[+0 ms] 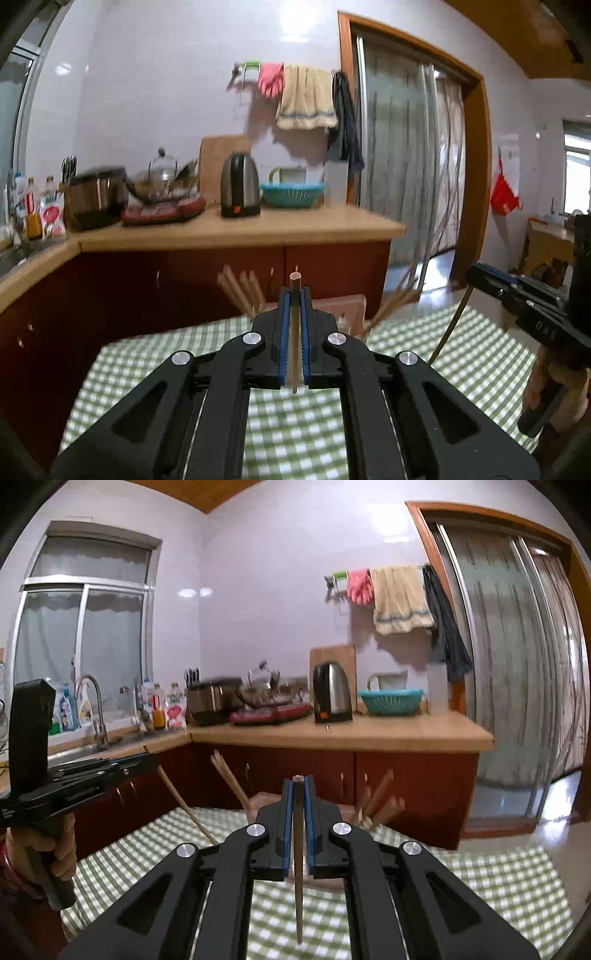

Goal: Organize utensils
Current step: 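Lift both chopsticks and carry them over the beige basket, then lower both chopsticks into the basket and open both tools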

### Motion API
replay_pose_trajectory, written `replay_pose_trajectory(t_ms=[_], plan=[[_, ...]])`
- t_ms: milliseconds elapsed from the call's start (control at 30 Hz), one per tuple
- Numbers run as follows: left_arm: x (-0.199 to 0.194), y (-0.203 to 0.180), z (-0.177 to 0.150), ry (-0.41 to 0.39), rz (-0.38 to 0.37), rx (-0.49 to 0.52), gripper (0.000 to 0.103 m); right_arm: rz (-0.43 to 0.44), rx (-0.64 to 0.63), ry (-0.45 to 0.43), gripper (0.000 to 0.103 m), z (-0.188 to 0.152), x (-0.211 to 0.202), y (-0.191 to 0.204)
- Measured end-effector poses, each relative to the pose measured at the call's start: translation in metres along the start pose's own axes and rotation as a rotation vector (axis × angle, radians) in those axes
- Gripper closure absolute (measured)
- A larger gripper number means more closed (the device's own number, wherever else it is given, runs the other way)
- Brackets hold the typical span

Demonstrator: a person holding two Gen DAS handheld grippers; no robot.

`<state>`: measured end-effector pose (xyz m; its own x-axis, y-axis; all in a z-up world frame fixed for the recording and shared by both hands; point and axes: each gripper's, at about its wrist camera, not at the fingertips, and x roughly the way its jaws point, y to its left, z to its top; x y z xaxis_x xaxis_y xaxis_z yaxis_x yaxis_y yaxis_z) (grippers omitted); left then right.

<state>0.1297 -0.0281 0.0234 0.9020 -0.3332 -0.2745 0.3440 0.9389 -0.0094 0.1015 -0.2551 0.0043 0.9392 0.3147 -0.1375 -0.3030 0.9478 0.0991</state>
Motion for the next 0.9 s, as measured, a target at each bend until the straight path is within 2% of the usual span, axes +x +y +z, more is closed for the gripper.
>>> replay_pose_trajectory(t_ms=[233,367,500,700,900], plan=[[0.011,-0.001,0.048,-0.086,-0.008,0.021,0.097,0.024,-0.05,-0.107,0.096,0.048,0.014,0.004],[0.025,0.0,0.065,-0.106,0.006,0.036,0.097,0.012,-0.086,-0.176,0.096,0.069,0.027,0.005],[0.039,0.004,0.072,-0.11,0.016,0.038,0.097,-0.004,-0.107,-0.206,0.096,0.076,0.045,0.003],[0.064,0.012,0.068,-0.074,0.017,0.029,0.097,-0.024,-0.104,-0.186,0.096,0.066,0.08,-0.007],[0.091,0.017,0.049,0.002,0.005,0.022,0.097,-0.044,-0.086,-0.118,0.096,0.041,0.11,-0.017]])
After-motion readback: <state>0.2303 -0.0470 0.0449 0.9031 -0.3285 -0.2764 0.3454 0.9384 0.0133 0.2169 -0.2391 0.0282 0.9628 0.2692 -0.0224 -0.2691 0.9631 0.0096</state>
